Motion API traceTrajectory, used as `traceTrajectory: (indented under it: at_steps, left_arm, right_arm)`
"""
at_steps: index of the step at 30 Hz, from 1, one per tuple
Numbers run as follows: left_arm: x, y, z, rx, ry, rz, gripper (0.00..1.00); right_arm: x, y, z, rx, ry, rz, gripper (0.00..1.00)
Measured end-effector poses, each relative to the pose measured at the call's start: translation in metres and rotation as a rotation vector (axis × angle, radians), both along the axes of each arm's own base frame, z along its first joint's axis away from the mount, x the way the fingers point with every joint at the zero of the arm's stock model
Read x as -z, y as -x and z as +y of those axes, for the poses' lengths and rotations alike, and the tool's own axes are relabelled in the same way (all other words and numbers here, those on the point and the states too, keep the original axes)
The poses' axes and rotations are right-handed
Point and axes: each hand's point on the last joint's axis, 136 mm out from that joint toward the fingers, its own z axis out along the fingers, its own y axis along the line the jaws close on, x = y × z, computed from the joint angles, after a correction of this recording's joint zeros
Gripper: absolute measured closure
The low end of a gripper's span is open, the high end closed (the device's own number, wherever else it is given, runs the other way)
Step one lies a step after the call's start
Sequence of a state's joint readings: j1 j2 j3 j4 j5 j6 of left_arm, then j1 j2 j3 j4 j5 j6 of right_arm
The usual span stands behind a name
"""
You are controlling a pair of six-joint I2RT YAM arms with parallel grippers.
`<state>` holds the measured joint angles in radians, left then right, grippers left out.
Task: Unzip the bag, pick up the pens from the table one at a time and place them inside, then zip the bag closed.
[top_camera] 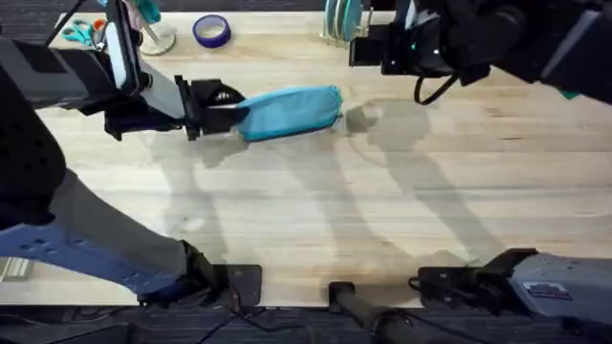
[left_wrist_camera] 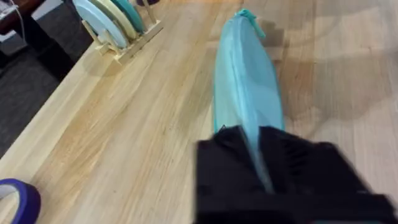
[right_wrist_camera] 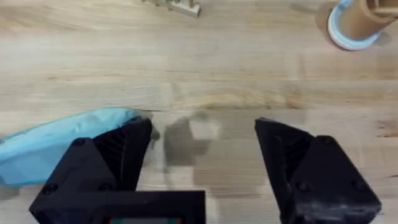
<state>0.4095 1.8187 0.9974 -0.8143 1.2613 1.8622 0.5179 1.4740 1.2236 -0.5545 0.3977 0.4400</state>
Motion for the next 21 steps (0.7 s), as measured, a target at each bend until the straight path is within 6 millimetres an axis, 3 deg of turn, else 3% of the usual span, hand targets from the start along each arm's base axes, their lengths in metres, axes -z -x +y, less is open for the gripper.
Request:
traceTrajectory:
  at_steps: [1, 5, 6, 21]
  left_arm:
    - [-0.0002, -0.0001, 0.0005, -0.002, 0.001, 0.000, 0.725]
    - [-0.0003, -0.0003, 0.0031, -0.011, 0.004, 0.004, 0.091]
    - [-0.0004, 0.0000, 0.0032, -0.013, 0.005, 0.008, 0.027]
    - [-0.0018, 0.0041, 0.0018, -0.013, 0.012, 0.036, 0.006]
  right_arm:
    - [-0.0019, 0.0004, -0.0002, -0.001, -0.002, -0.004, 0.005]
    - [-0.0025, 0.0008, -0.0004, -0.003, 0.000, -0.005, 0.004]
    - [-0.0025, 0.0008, -0.0005, -0.003, 0.000, -0.005, 0.005]
    - [-0.0026, 0.0007, -0.0009, -0.010, 0.010, -0.006, 0.005]
